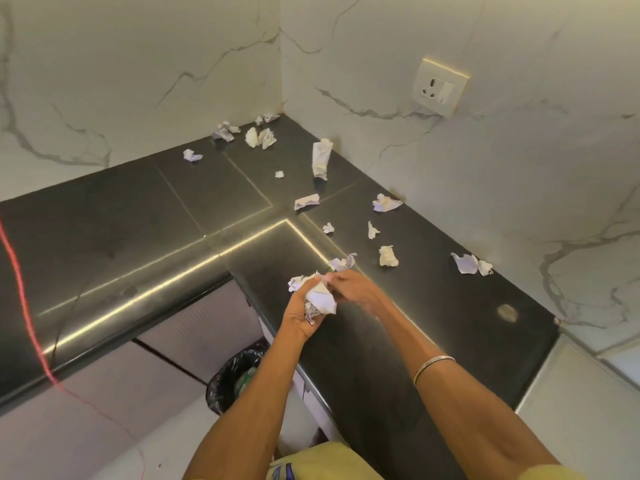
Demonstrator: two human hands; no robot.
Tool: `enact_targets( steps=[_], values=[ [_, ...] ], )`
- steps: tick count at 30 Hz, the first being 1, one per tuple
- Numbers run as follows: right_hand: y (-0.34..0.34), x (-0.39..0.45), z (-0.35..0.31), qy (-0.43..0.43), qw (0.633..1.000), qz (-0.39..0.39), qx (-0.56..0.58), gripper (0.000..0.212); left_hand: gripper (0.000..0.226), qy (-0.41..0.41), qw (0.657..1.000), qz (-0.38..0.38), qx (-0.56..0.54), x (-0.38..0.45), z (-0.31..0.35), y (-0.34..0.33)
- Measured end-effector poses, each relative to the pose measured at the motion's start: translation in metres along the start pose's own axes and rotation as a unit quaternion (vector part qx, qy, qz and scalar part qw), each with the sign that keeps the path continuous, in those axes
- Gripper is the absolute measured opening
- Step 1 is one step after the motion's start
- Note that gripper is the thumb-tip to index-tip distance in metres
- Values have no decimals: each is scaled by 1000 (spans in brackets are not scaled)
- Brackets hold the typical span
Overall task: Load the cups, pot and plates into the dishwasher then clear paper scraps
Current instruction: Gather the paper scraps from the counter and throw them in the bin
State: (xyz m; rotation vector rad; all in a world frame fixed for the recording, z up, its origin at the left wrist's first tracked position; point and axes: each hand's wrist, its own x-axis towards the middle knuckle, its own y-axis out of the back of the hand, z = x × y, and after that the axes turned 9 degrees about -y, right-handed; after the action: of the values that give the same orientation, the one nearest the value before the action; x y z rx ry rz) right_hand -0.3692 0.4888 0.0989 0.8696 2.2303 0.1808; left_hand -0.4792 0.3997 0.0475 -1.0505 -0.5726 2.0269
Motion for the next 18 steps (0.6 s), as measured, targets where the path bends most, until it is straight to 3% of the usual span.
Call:
enact_targets(
  steps=[2, 3, 5, 6, 8, 11, 14, 18],
  values=[
    [-10, 9, -4, -4, 995, -1, 101, 35, 53, -24, 999, 2, -23, -3, 14, 11],
    [-16, 17, -4, 11, 995, 40, 92, 30, 51, -31, 999, 9, -28, -5, 21, 16],
    [-31, 36, 1, 87, 987, 132, 1, 20, 38, -46, 998, 16, -38, -8, 34, 26],
    [-39, 44, 3, 116, 981, 147, -53, 31, 29, -50, 997, 17, -54, -10, 41, 29],
    [-59, 60, 11, 150, 968, 139, -149, 49, 13, -62, 993, 41, -96, -13, 51, 36],
    [-77, 50, 12, 197, 939, 147, -240, 44, 19, -79, 987, 63, -121, -16, 57, 43],
    [-76, 42, 15, 193, 944, 186, -193, 28, 27, -91, 985, 67, -128, -16, 54, 44],
    [-60, 31, 5, 160, 962, 215, -42, 9, 29, -80, 985, 62, -140, -15, 47, 38]
  ],
)
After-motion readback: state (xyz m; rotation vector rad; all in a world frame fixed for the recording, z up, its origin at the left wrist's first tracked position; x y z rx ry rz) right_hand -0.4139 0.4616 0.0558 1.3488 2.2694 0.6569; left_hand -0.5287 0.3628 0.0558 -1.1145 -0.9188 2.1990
